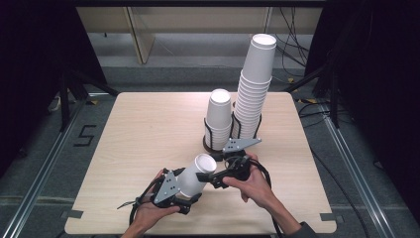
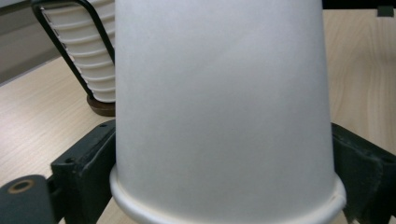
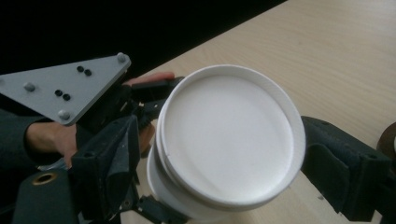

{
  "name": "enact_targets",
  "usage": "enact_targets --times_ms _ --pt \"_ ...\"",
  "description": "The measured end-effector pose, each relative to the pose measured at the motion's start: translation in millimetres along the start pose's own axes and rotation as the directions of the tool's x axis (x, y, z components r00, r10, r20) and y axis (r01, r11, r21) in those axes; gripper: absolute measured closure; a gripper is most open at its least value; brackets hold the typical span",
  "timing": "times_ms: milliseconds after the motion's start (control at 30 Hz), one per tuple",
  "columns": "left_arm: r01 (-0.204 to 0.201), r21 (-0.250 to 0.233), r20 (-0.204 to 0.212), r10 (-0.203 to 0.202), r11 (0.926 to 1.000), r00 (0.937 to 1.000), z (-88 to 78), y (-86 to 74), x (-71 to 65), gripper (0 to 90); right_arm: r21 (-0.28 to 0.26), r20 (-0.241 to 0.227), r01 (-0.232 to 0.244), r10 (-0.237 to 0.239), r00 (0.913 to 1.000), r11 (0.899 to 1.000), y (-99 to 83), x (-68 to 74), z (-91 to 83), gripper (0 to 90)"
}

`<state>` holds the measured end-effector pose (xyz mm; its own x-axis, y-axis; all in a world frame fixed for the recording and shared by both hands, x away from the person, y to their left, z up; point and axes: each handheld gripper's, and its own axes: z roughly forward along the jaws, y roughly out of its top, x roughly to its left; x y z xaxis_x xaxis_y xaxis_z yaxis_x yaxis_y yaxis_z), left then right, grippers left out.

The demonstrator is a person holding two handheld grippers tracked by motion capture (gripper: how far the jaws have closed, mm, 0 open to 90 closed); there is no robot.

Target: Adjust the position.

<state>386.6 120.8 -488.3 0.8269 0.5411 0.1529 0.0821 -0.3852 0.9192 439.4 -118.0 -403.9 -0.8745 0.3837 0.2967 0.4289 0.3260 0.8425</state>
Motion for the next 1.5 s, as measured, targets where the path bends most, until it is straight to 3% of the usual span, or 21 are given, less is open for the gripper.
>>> enact_targets --times_ms 167,200,267,533,633,733,800,867,933,967,1000,1167,1267,1367,1500 --pt "-0.061 0.051 0.019 0.06 0.9968 0.998 0.0 1.4 -1.9 8.1 0.027 -0.035 -0.008 0.009 0.9994 1.0 -2.1 -2.0 -1.3 15.8" --pt "-0.064 0.057 0.022 0.063 0.9963 0.9978 0.1 1.5 -2.6 8.1 0.05 -0.042 -0.031 0.033 0.9985 0.998 -2.5 -0.4 -1.8 15.8" --pt "-0.072 0.054 0.027 0.07 0.996 0.9972 0.9 1.1 -3.3 8.1 0.048 -0.038 -0.011 0.012 0.9992 0.999 -3.0 -1.7 -1.3 16.2" --pt "-0.099 0.065 0.042 0.096 0.993 0.9944 0.1 1.7 -4.7 7.9 0.066 -0.055 -0.045 0.049 0.9973 0.997 -6.3 -3.0 1.5 22.8" --pt "-0.096 0.047 0.047 0.094 0.9943 0.9945 -0.8 1.0 -2.9 7.0 0.042 -0.079 -0.065 0.068 0.9946 0.997 -6.1 -4.8 1.2 24.3" --pt "-0.038 -0.043 0.04 0.04 0.9984 0.9984 -1.2 -1.4 -2.6 4.4 0.029 -0.076 -0.119 0.121 0.9898 0.992 -4.6 -5.1 -3.2 25.0" --pt "-0.009 -0.112 0.028 0.012 0.9937 0.9995 -3.2 -3.0 -1.1 3.4 -0.008 -0.102 -0.141 0.139 0.985 0.99 -3.6 -7.8 -5.6 25.2" --pt "0.034 -0.181 0.016 -0.032 0.983 0.9994 -5.7 -3.0 1.3 3.2 -0.04 -0.126 -0.181 0.174 0.9766 0.983 -2.4 -10.0 -10.6 25.3" --pt "0.059 -0.216 0.014 -0.058 0.9747 0.9982 -8.3 -2.2 4.2 3.3 -0.066 -0.142 -0.19 0.18 0.9735 0.98 -2.0 -14.0 -14.0 25.3" --pt "0.059 -0.216 0.014 -0.058 0.9747 0.9982 -8.3 -2.2 4.2 4.2 -0.076 -0.15 -0.207 0.194 0.9694 0.975 -1.5 -14.7 -16.1 25.3" --pt "0.074 -0.237 0.016 -0.072 0.9687 0.9973 -11.2 -1.7 5.4 4.8 -0.091 -0.161 -0.218 0.201 0.9662 0.972 -1.6 -16.1 -17.2 25.3" --pt "0.027 -0.247 0.004 -0.027 0.9686 0.9996 -11.6 -1.3 3.3 4.1 -0.091 -0.169 -0.22 0.203 0.9645 0.971 -2.3 -16.5 -16.8 25.4" --pt "0.002 -0.265 -0.008 -0.004 0.9642 1.0 -11.2 -0.5 0.8 3.7 -0.082 -0.179 -0.226 0.208 0.9615 0.971 -2.5 -15.8 -15.8 25.3" --pt "0.007 -0.26 -0.007 -0.009 0.9656 0.9999 -12.0 0.5 1.4 4.8 -0.072 -0.185 -0.251 0.235 0.9544 0.965 -3.1 -15.8 -15.2 25.3" --pt "0.028 -0.238 0.014 -0.025 0.9708 0.9996 -13.4 2.4 3.8 7.2 -0.083 -0.193 -0.252 0.232 0.9533 0.964 -4.1 -18.1 -15.7 25.1"
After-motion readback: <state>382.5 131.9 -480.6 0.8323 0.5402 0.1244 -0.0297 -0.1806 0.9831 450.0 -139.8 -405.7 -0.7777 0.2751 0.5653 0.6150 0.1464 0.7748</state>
